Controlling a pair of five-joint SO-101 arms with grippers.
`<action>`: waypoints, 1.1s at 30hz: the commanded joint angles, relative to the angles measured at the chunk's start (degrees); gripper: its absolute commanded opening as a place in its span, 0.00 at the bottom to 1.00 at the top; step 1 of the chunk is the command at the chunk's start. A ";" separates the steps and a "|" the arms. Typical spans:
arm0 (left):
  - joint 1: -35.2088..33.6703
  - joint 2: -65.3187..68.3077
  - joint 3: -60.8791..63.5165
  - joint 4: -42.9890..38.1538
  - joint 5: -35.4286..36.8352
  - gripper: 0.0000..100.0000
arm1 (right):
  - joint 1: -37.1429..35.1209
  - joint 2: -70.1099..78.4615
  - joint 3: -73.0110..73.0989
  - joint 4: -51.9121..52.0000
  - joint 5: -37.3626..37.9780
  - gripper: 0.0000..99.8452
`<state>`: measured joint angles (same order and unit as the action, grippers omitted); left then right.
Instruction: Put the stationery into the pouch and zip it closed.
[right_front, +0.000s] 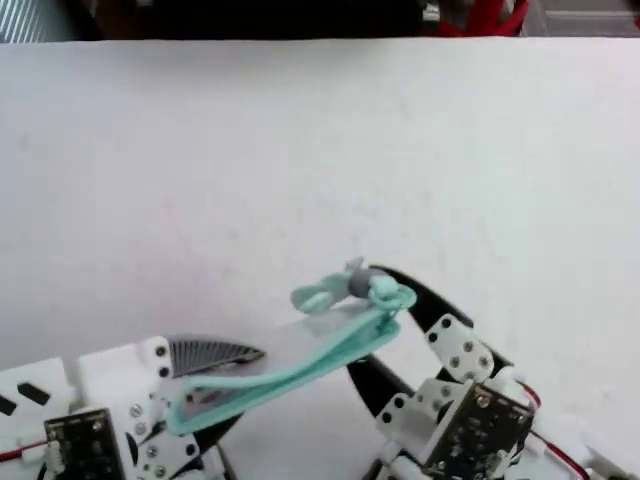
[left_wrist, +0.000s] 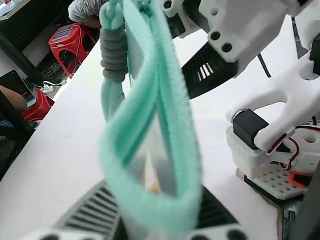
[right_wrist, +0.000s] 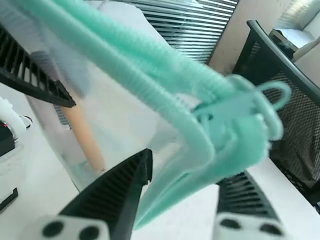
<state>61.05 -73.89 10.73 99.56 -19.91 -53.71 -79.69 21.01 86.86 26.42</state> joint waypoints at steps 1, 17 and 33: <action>2.59 1.01 -0.09 -2.37 -2.29 0.02 | -6.55 1.54 0.09 0.31 3.78 0.02; -6.11 1.01 18.20 -18.81 -2.46 0.02 | -17.89 1.80 -0.35 -0.48 5.10 0.06; -15.52 1.01 20.75 -23.30 -2.46 0.07 | -8.57 0.31 2.11 -5.05 11.52 0.02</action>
<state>51.82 -75.30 30.07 80.31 -22.20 -64.88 -79.96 21.98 85.71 36.97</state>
